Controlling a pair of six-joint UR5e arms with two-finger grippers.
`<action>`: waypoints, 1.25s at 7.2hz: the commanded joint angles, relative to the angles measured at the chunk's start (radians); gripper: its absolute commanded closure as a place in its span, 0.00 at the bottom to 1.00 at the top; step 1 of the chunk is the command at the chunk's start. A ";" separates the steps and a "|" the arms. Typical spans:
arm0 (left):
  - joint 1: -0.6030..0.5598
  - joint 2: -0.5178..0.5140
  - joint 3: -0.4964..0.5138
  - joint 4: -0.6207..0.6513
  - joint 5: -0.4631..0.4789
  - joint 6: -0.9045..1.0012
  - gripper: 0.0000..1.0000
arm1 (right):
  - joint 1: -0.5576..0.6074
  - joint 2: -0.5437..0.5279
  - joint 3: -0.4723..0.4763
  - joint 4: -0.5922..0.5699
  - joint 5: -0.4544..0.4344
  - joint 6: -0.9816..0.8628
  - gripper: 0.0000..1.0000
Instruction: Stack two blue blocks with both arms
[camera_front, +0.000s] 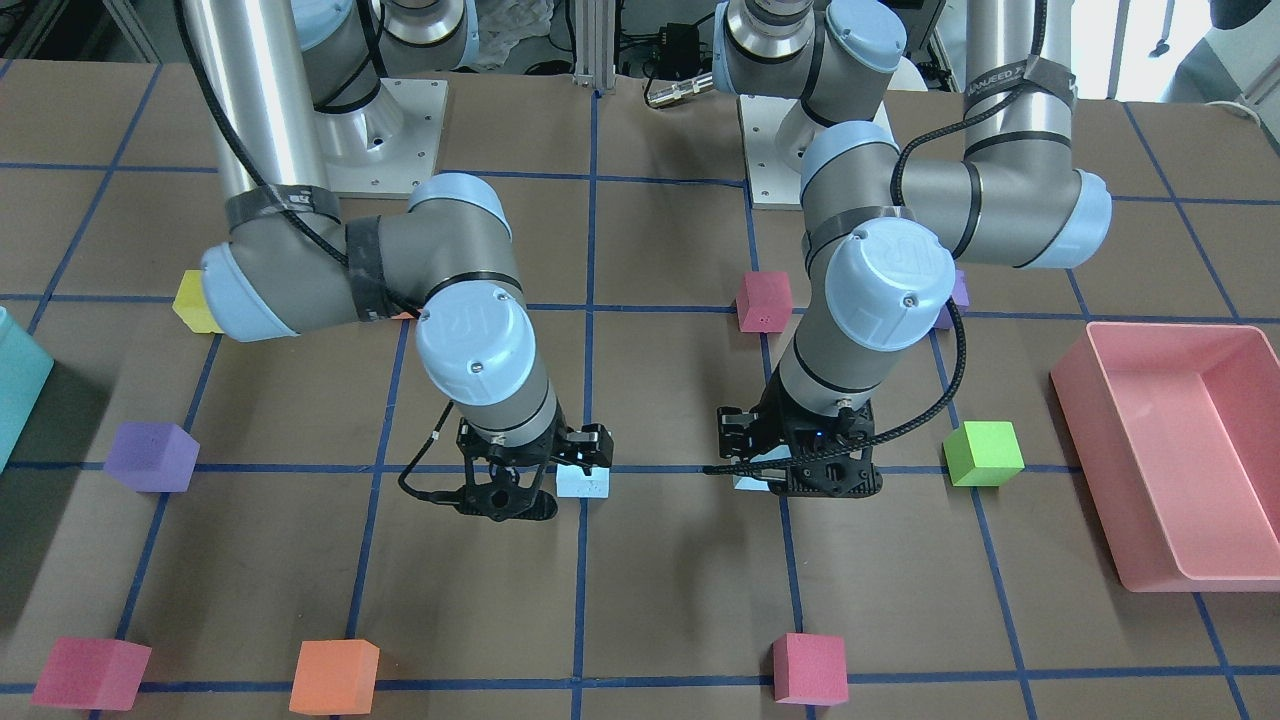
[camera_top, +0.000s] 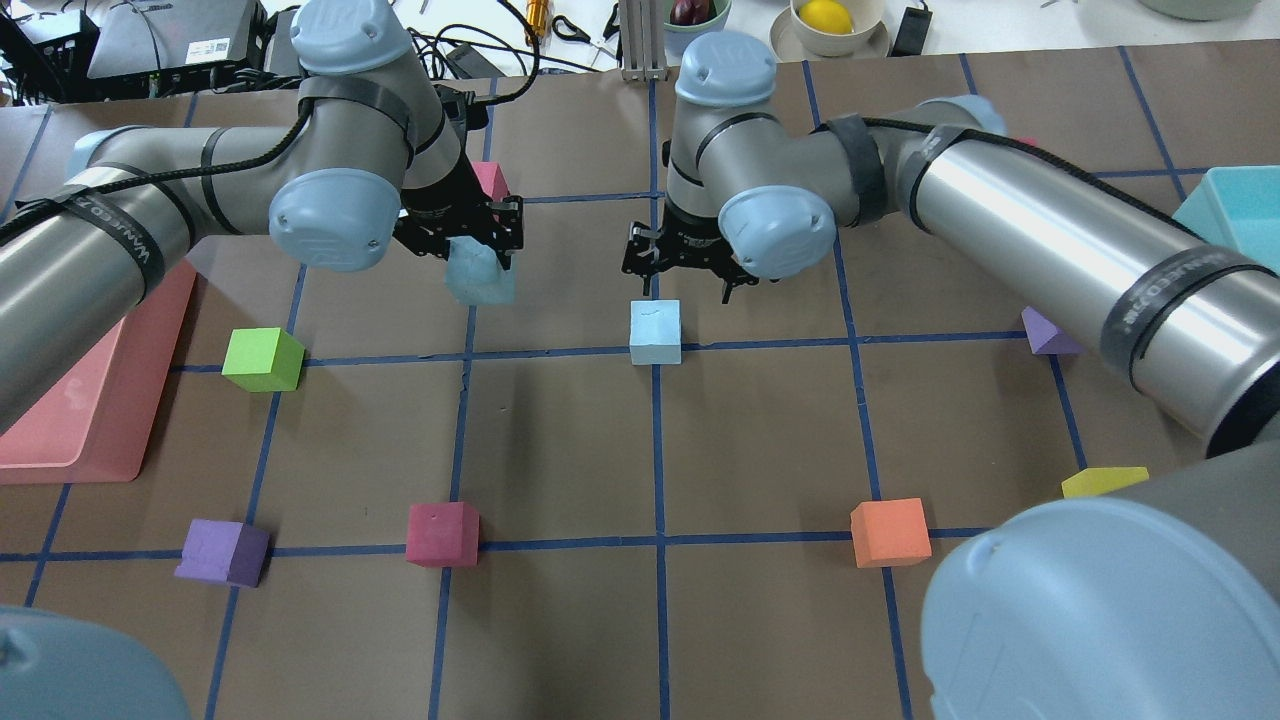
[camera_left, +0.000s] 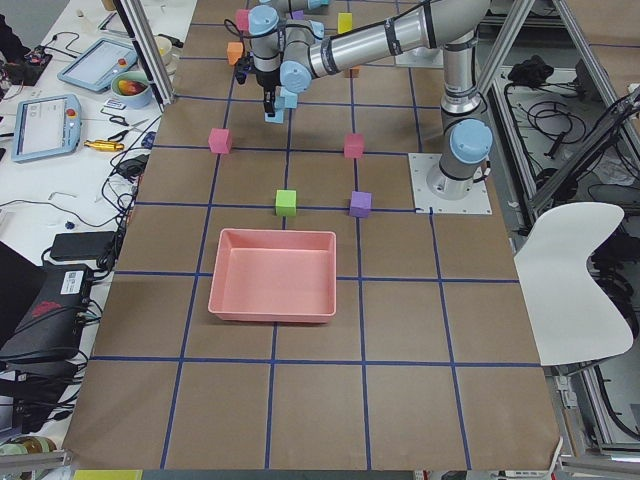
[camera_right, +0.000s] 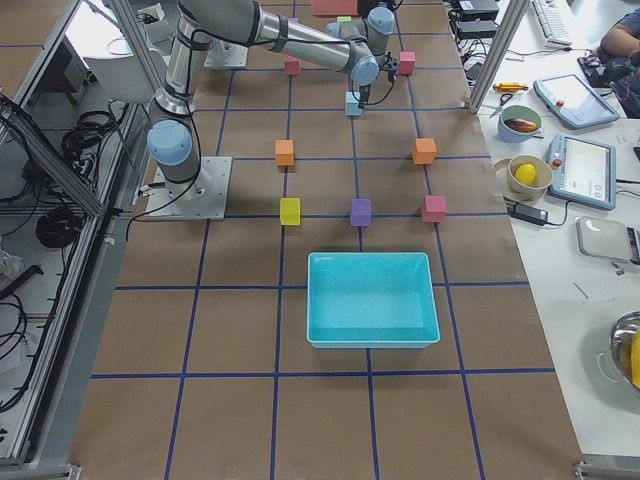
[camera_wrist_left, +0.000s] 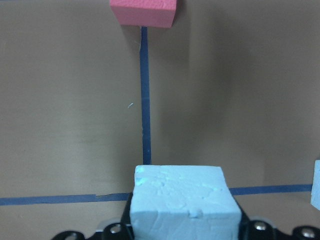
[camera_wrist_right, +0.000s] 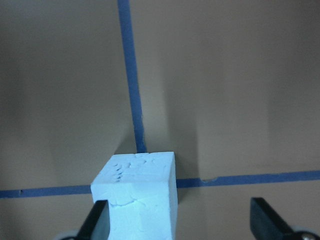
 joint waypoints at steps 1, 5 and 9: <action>-0.054 -0.009 0.002 0.007 0.001 -0.064 1.00 | -0.145 -0.069 -0.063 0.170 -0.002 -0.101 0.00; -0.200 -0.075 0.079 0.038 -0.002 -0.281 1.00 | -0.319 -0.265 -0.051 0.309 -0.005 -0.263 0.00; -0.260 -0.130 0.080 0.116 0.005 -0.297 1.00 | -0.304 -0.409 -0.033 0.423 -0.154 -0.255 0.00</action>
